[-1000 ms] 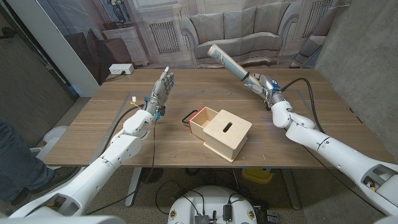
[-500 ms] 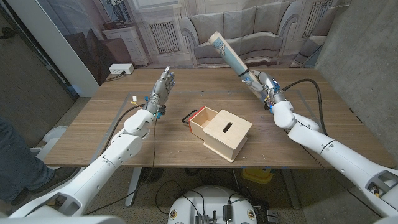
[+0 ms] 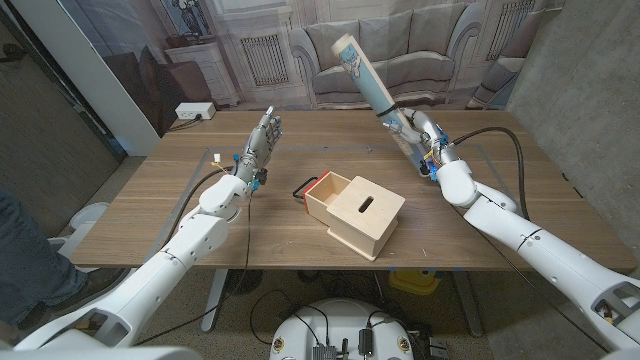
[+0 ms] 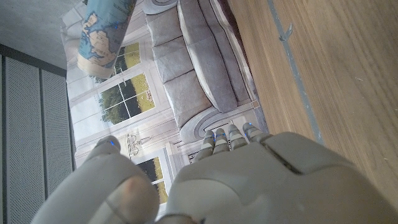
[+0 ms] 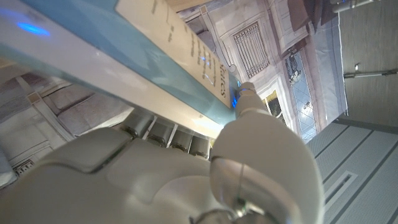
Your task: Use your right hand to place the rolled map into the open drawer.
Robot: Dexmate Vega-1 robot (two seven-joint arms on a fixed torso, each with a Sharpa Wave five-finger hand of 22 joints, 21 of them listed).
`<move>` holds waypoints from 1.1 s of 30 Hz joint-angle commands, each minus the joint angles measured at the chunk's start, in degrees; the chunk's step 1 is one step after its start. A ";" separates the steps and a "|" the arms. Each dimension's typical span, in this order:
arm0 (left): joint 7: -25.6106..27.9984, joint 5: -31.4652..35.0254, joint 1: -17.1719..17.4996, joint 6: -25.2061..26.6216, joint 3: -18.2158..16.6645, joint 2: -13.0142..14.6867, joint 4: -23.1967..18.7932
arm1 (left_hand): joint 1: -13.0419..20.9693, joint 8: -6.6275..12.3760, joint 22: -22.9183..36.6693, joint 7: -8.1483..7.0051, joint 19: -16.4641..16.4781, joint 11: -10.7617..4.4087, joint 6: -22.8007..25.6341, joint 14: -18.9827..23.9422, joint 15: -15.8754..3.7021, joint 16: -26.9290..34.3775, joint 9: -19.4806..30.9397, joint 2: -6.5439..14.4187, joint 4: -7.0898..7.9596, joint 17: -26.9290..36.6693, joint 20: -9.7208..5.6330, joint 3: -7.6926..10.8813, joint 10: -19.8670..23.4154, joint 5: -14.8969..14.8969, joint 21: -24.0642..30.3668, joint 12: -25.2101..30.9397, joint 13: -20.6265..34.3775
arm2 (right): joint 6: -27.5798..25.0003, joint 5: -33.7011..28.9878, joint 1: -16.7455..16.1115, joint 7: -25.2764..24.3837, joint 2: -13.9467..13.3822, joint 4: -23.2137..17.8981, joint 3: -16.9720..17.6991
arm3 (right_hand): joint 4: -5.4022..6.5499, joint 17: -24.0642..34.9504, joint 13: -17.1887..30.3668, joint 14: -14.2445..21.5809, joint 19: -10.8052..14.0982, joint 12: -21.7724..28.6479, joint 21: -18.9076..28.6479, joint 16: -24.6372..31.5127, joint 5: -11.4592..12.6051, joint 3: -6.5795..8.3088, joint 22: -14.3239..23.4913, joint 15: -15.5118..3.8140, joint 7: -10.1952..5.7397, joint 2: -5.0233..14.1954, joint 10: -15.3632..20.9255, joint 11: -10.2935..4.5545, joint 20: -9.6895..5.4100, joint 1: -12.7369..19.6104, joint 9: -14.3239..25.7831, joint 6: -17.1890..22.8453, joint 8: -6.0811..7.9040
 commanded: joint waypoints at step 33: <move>-0.22 -0.17 0.08 0.23 -0.57 0.82 -0.82 | 0.27 0.01 0.23 -0.02 -2.92 -0.15 0.21 -0.60 -0.14 0.25 0.10 0.61 -0.12 0.12 -0.80 -0.56 -0.47 -0.14 0.41 0.00 0.18 | 13.83 11.06 -0.03 11.67 5.28 -0.76 1.91 | 3.99 0.31 0.18 -1.68 -1.17 -1.23 -0.37 -0.61 -0.09 4.77 0.18 -7.60 -2.57 2.72 -0.41 0.37 -7.91 -2.36 0.29 3.61 -1.29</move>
